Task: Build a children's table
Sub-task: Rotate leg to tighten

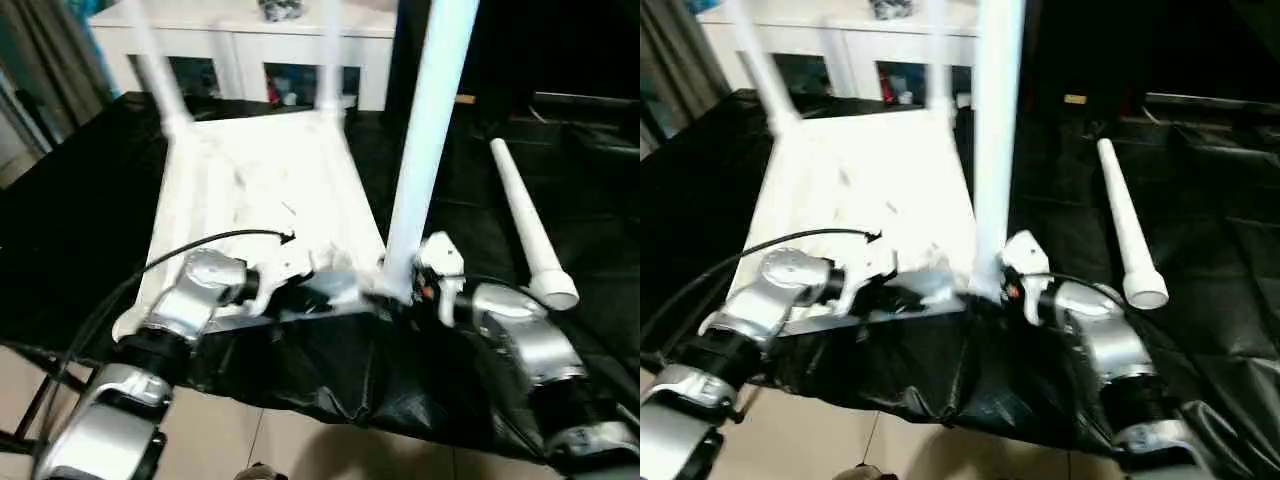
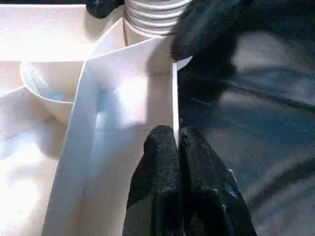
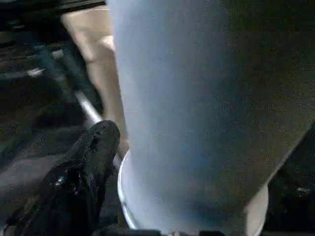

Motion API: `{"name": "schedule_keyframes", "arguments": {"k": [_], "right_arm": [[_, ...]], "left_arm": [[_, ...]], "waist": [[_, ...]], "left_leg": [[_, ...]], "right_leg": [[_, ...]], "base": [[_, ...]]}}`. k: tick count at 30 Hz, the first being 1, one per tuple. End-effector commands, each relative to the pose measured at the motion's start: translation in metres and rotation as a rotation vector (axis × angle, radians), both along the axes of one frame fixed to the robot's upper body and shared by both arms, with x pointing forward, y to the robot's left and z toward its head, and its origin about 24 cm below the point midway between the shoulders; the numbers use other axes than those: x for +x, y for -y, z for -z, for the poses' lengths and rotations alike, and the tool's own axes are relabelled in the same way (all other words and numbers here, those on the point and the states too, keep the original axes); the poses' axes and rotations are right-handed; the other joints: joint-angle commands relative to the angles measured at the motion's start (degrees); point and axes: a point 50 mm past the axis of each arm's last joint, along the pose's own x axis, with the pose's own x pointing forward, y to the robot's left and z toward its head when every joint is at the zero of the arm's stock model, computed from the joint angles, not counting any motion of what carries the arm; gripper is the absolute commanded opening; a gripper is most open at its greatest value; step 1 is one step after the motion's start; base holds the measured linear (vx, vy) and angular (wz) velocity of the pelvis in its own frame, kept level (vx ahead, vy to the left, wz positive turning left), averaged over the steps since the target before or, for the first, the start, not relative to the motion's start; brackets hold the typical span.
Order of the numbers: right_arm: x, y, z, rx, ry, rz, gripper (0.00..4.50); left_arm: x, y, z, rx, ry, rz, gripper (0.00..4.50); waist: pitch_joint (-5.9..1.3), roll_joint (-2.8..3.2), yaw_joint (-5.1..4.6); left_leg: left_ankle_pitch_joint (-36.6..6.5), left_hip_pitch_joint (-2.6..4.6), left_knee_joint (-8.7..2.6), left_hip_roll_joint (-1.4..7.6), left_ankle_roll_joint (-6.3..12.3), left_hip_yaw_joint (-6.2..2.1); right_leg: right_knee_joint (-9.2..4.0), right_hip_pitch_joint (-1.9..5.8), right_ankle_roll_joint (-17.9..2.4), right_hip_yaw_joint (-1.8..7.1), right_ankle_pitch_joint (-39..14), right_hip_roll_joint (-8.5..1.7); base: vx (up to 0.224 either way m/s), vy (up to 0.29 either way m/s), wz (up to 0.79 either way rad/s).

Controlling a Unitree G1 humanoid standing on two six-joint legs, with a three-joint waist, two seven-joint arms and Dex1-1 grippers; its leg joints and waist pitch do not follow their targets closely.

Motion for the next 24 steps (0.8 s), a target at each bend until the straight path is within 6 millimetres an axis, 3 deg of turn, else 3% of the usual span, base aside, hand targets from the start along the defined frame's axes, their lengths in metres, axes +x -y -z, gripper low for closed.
{"name": "schedule_keyframes", "arguments": {"k": [1, 5, 12, 16, 21, 23, 24], "right_arm": [[-0.010, -0.021, 0.001, 0.004, -0.032, -0.169, 3.73], [-0.015, -0.019, 0.000, -0.018, -0.061, -0.258, 3.50], [-0.018, -0.021, -0.001, 0.000, -0.082, -0.293, 2.88], [-0.023, -0.024, 0.001, 0.034, -0.106, -0.292, 2.76], [-0.015, -0.028, 0.004, 0.087, -0.084, -0.111, 2.75], [0.000, -0.029, 0.009, 0.082, -0.036, 0.138, 2.75], [0.000, -0.029, 0.010, 0.083, -0.035, 0.145, 2.75]], "left_arm": [[-0.007, 0.018, -0.003, -0.031, 0.007, 0.121, 0.00], [-0.010, 0.012, -0.002, -0.009, -0.015, 0.187, 0.00], [-0.011, 0.010, -0.002, -0.009, -0.028, 0.211, 0.00], [-0.012, 0.009, -0.001, -0.013, -0.034, 0.215, 0.00], [-0.005, 0.012, -0.001, -0.027, -0.012, 0.123, 0.00], [0.004, 0.019, 0.000, -0.011, 0.024, -0.006, 0.00], [0.004, 0.019, 0.000, -0.013, 0.024, -0.010, 0.00]], "waist": [[-4.04, -0.75, 0.16], [-4.11, -0.81, 0.41], [-4.13, -0.68, 0.78], [-4.17, -0.68, 0.94], [-4.05, -0.57, 1.00], [-3.65, -0.60, 0.36], [-3.49, -0.55, 0.13]], "left_leg": [[-10.3, 0.68, -3.69, 4.39, 4.99, -1.93], [-9.4, 0.47, -3.63, 4.35, 5.23, -2.01], [-9.5, 0.58, -3.65, 4.41, 4.59, -2.05], [-9.1, 0.53, -3.63, 4.35, 4.60, -2.06], [-10.0, 0.62, -3.71, 4.28, 3.97, -2.07], [-13.1, 1.03, -4.09, 4.34, 1.58, -2.27], [-14.2, 1.17, -4.18, 4.18, 0.99, -2.37]], "right_leg": [[-4.24, 3.14, -8.6, 4.42, -15.1, -5.26], [-4.00, 3.22, -8.5, 4.41, -14.8, -5.24], [-4.12, 3.15, -8.4, 4.38, -15.6, -5.31], [-4.13, 3.22, -8.0, 4.41, -15.3, -5.26], [-4.41, 3.06, -7.7, 4.26, -17.1, -5.31], [-4.96, 2.64, -7.0, 4.24, -21.9, -5.36], [-5.30, 2.60, -6.8, 4.13, -23.6, -5.44]], "base": [[0.000, 0.000, 0.00], [0.000, 0.000, 0.00], [0.000, 0.000, 0.00], [0.000, 0.000, 0.00], [0.000, 0.000, 0.00], [0.000, 0.000, 0.00], [0.000, 0.000, 0.00]]}}
